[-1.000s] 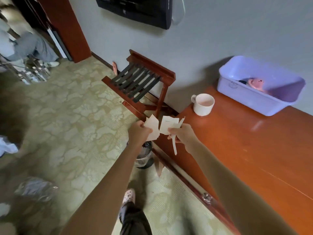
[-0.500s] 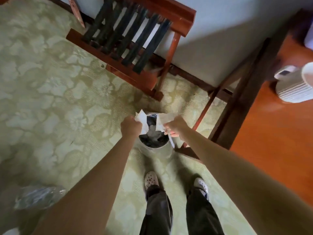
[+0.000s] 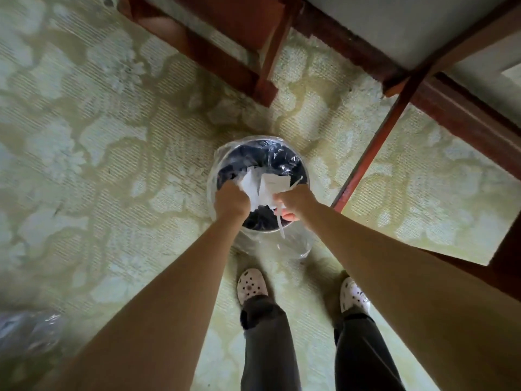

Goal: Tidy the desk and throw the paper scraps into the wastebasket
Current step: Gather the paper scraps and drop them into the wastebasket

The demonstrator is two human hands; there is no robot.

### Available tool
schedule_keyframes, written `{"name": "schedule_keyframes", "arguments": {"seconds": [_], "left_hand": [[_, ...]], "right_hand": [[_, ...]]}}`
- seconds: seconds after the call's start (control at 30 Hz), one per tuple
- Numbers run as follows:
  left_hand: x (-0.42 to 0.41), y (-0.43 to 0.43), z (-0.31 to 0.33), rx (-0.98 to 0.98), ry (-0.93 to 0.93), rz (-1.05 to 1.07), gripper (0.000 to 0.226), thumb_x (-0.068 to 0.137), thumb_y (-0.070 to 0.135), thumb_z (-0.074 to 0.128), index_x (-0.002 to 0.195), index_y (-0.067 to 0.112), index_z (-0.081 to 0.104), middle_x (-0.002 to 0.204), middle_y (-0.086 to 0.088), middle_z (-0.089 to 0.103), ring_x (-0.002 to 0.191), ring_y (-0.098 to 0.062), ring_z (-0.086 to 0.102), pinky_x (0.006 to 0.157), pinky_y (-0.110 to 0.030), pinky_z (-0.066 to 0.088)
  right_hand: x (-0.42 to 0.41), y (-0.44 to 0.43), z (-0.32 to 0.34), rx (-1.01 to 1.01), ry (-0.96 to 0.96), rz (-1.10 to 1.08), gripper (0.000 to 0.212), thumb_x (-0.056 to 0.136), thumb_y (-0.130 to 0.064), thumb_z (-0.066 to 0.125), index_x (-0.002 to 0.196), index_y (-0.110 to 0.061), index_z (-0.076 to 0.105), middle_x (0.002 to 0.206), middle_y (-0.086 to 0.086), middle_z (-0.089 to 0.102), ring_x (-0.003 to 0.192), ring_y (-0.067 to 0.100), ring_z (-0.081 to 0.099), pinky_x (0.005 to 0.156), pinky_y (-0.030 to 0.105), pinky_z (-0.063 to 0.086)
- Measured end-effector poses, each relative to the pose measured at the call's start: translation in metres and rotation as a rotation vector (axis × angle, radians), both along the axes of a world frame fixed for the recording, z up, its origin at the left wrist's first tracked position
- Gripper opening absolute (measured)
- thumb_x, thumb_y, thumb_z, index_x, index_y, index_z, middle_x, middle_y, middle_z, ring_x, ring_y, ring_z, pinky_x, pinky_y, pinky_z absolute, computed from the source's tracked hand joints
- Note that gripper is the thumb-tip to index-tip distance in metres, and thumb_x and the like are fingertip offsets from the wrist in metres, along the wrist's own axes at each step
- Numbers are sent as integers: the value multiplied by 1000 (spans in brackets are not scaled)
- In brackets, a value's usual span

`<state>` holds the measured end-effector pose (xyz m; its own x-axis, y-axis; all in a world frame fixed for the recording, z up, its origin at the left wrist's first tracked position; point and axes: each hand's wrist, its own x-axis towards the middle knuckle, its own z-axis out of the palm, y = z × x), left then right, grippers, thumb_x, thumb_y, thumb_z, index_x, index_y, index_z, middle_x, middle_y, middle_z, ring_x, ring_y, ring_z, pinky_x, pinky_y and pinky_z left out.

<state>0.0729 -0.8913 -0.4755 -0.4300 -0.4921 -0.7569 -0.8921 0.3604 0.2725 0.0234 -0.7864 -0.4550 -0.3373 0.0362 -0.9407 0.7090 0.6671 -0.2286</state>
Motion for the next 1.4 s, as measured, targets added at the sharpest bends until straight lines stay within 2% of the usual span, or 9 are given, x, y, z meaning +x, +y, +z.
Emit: {"name": "schedule_keyframes", "arguments": {"seconds": [0.13,0.4,0.53,0.6,0.77,0.97,1.2,1.3,1.4], "left_hand": [[6,-1,-18,3,-10,-97,34,98,7,33,127,-4,47,129,-22,53,120,-36,50,98,-37,40],[5,-12,33,26,-7,-80,32,94,4,37,120,-8,52,125,-24,55,117,-35,53,92,-35,44],[-14,-9,73,129,178,129,27,90,3,41,105,1,63,109,-19,65,98,-28,62,78,-32,47],[-27,-5,113,199,335,223,20,87,2,45,81,10,62,90,-17,65,85,-26,60,77,-39,49],[-55,25,265,202,683,94,23,91,7,44,108,10,60,110,-11,66,98,-24,65,90,-37,52],[-51,90,413,231,851,-70,23,90,9,44,105,14,61,107,-9,67,95,-21,65,82,-29,52],[-23,264,545,324,1018,-281,16,82,19,49,75,28,59,91,-10,70,89,-29,67,89,-43,53],[-5,358,576,398,1069,-336,17,87,8,49,84,20,61,88,-11,67,71,-22,65,81,-35,54],[15,453,602,421,1088,-438,18,90,10,46,82,21,57,90,-7,66,84,-26,66,84,-37,54]], "right_hand": [[5,3,-13,-22,-67,-175,35,96,-13,48,128,2,45,132,21,50,113,32,58,95,34,49],[5,0,38,-21,22,-51,39,95,-12,49,133,-2,43,137,14,48,127,27,46,105,40,44],[-6,-6,77,-11,166,-74,8,92,-7,49,92,-6,57,88,10,59,102,28,61,98,39,49],[-15,-5,120,-76,247,-107,18,92,-7,47,76,-10,56,71,3,48,80,22,54,88,33,50],[-24,30,261,-233,541,-214,28,93,-4,43,114,9,57,119,26,60,112,41,56,94,46,48],[-8,119,407,-276,829,-370,22,90,-9,53,108,-5,64,86,-3,60,83,14,58,84,34,53],[43,298,537,-266,1076,-482,25,85,-5,57,69,-25,61,84,5,64,84,34,63,83,41,50],[74,388,572,-199,1137,-521,23,85,-5,57,71,-23,60,76,4,63,80,25,61,76,36,49],[104,480,599,-134,1197,-508,13,87,-6,55,84,-14,64,86,12,66,85,32,64,86,43,52]]}}
